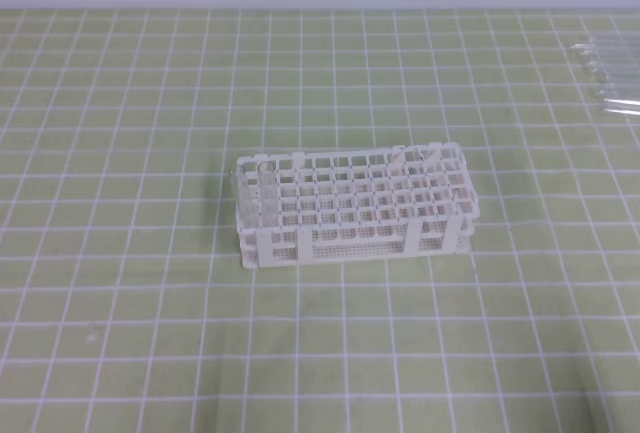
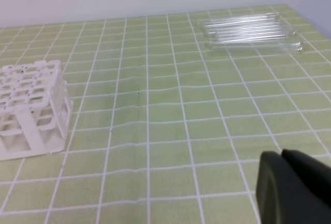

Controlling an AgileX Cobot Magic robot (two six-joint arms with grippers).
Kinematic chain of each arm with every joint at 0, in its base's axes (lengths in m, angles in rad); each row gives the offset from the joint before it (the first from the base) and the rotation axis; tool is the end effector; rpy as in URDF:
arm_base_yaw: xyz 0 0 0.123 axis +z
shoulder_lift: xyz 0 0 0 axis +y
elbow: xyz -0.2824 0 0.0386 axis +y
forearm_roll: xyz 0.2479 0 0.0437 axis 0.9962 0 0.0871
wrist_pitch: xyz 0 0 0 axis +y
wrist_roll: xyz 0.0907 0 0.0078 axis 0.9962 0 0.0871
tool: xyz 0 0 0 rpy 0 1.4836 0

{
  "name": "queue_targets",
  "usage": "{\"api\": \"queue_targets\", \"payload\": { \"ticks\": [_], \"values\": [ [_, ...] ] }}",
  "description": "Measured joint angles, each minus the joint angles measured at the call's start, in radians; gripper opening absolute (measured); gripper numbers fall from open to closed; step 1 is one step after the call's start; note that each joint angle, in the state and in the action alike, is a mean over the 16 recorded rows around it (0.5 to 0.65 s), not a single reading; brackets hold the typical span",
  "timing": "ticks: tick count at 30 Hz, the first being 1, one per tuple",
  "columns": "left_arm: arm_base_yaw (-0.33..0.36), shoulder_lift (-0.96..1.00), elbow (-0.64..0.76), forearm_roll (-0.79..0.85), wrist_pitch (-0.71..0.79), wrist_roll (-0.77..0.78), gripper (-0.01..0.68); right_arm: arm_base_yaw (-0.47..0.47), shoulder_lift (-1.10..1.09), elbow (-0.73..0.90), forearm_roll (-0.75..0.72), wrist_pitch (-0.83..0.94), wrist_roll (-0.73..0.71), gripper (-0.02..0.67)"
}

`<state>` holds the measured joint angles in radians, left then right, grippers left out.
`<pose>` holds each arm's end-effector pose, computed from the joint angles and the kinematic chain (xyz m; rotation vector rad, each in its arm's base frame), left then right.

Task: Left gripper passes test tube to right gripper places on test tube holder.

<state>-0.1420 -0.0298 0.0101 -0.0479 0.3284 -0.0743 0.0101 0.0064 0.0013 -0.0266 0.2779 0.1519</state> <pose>0.0516 -0.0088 0.1817 0.0312 1.7961 -0.2013 0.0553 -0.0001 0.1871 0.1081 1.7667 0.0924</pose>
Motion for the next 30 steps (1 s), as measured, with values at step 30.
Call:
{"api": "queue_targets", "payload": {
  "ticks": [30],
  "values": [
    [0.000, 0.000, 0.000, 0.000, 0.000, 0.000, -0.003, -0.006, -0.016, 0.000, 0.002, -0.005, 0.000, -0.016]
  ]
}}
